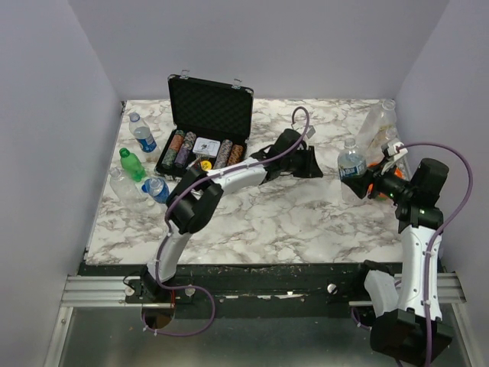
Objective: Unscrew the bottle caps
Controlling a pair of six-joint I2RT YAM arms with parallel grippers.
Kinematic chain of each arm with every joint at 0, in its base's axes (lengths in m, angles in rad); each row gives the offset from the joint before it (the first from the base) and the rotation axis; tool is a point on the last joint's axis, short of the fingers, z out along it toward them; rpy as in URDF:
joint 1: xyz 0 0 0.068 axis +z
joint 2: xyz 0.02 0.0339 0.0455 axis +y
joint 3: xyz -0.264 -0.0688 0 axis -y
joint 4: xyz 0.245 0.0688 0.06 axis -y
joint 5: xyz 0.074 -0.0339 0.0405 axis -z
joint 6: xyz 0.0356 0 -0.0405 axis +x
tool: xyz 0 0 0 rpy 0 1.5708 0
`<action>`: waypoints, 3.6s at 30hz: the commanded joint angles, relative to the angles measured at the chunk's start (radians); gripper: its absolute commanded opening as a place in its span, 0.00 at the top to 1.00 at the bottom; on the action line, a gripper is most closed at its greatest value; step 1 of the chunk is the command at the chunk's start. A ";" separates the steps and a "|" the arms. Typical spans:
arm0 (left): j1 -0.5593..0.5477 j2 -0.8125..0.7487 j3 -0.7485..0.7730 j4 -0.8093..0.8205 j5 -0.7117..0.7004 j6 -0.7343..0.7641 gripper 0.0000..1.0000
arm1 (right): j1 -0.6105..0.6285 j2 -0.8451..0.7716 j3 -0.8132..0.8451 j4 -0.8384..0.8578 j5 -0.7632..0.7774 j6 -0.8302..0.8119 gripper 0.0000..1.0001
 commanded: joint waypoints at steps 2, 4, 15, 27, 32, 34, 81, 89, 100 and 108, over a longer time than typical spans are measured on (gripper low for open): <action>-0.033 0.201 0.220 0.012 0.016 -0.144 0.90 | -0.041 -0.004 -0.027 0.068 -0.055 0.056 0.71; -0.039 0.259 0.262 0.058 -0.004 -0.202 0.89 | -0.052 -0.005 -0.032 0.067 -0.059 0.052 0.71; -0.069 0.368 0.346 0.156 -0.263 -0.273 0.71 | -0.075 0.021 -0.032 0.067 -0.072 0.051 0.71; -0.076 0.393 0.459 0.087 -0.293 -0.208 0.32 | -0.107 0.029 -0.038 0.068 -0.082 0.043 0.71; -0.066 0.284 0.348 0.104 -0.279 -0.135 0.31 | -0.135 0.018 -0.044 0.065 -0.110 0.039 0.71; -0.059 0.212 0.264 0.130 -0.286 -0.090 0.30 | -0.138 0.015 -0.046 0.065 -0.115 0.037 0.71; -0.201 -0.564 -0.899 1.098 -0.027 0.358 0.07 | 0.286 0.383 0.162 -0.926 -0.486 -1.078 0.70; -0.204 -0.532 -0.894 1.118 0.063 0.335 0.45 | 0.290 0.372 0.154 -0.903 -0.480 -1.054 0.59; -0.187 -0.704 -0.910 0.752 0.118 0.537 0.86 | 0.292 0.305 0.158 -0.863 -0.405 -0.997 0.00; -0.181 -0.781 -0.803 0.296 0.167 0.692 0.86 | 0.292 0.230 0.335 -0.923 -0.306 -0.896 0.00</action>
